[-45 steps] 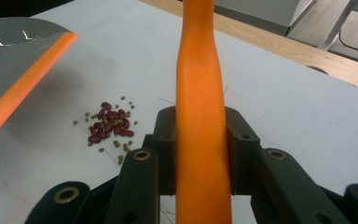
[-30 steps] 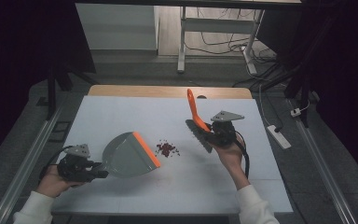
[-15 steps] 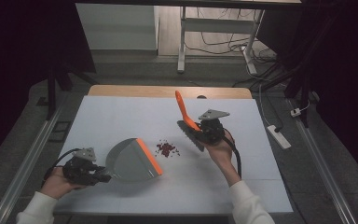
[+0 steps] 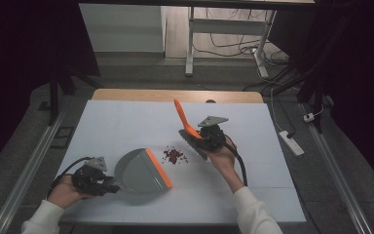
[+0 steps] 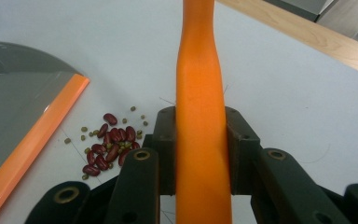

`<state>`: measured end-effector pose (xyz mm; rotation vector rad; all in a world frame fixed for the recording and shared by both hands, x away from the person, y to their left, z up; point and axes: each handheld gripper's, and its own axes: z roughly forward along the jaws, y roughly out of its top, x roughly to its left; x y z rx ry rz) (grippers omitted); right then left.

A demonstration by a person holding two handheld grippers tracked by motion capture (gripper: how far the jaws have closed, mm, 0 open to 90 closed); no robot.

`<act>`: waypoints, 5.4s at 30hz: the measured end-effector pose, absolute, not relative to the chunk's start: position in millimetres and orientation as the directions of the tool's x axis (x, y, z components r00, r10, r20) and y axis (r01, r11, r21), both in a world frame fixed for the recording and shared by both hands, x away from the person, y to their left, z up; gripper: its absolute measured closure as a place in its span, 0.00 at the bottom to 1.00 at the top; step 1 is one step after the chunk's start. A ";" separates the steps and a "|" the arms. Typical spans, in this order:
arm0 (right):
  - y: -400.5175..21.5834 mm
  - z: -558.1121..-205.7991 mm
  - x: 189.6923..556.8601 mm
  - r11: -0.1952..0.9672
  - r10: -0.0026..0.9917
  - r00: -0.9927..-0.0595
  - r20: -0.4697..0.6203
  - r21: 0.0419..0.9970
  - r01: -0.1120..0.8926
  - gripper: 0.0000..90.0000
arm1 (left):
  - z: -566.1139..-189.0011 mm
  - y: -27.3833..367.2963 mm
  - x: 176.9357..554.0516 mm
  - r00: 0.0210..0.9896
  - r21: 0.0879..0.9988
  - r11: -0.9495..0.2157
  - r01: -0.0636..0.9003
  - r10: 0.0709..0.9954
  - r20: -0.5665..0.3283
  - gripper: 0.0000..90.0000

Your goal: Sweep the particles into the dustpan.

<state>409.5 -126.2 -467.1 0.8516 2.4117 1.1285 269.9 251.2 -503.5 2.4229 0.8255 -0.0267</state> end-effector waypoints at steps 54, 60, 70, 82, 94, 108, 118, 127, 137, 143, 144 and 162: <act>-60.8 -488.2 405.6 0.621 0.542 -0.838 -0.060 0.700 0.352 0.78 | -509.3 240.6 273.7 0.810 0.511 -0.648 0.565 0.556 -0.190 0.69; -55.0 -488.6 397.0 0.637 0.529 -0.845 -0.077 0.694 0.336 0.78 | -510.1 239.9 274.0 0.809 0.510 -0.649 0.564 0.556 -0.188 0.69; -48.5 -489.5 388.5 0.634 0.500 -0.864 -0.050 0.702 0.326 0.78 | -510.7 239.3 274.5 0.811 0.509 -0.651 0.563 0.553 -0.189 0.69; -36.0 -489.4 377.1 0.609 0.457 -0.889 0.021 0.722 0.330 0.78 | -511.1 238.7 274.4 0.810 0.508 -0.651 0.564 0.555 -0.188 0.68; -20.5 -478.4 357.4 0.579 0.354 -0.935 0.034 0.777 0.247 0.78 | -511.5 238.7 274.5 0.810 0.505 -0.653 0.565 0.556 -0.187 0.68; -65.2 -463.0 387.0 0.496 0.521 -0.853 0.005 0.812 0.308 0.78 | -512.0 238.1 274.1 0.809 0.502 -0.653 0.567 0.558 -0.187 0.68; -65.5 -479.0 397.8 0.531 0.556 -0.831 -0.004 0.771 0.352 0.78 | -511.9 238.1 274.1 0.810 0.502 -0.654 0.566 0.556 -0.187 0.68; -59.2 -489.8 402.5 0.564 0.561 -0.827 -0.022 0.742 0.363 0.78 | -511.8 238.2 273.9 0.811 0.504 -0.654 0.564 0.555 -0.186 0.68; -42.4 -492.6 391.6 0.605 0.516 -0.855 -0.047 0.727 0.325 0.78 | -512.0 237.9 273.8 0.810 0.504 -0.654 0.565 0.556 -0.187 0.68; -34.6 -493.3 384.0 0.619 0.497 -0.866 -0.055 0.722 0.309 0.77 | -512.2 237.8 273.7 0.810 0.503 -0.654 0.565 0.556 -0.186 0.68; -34.1 -493.3 383.1 0.618 0.496 -0.867 -0.050 0.721 0.312 0.77 | -512.2 237.8 273.7 0.810 0.504 -0.653 0.565 0.557 -0.186 0.68; -54.8 -470.5 387.4 0.490 0.521 -0.853 0.044 0.803 0.340 0.78 | -513.6 238.8 274.3 0.811 0.508 -0.650 0.565 0.552 -0.195 0.68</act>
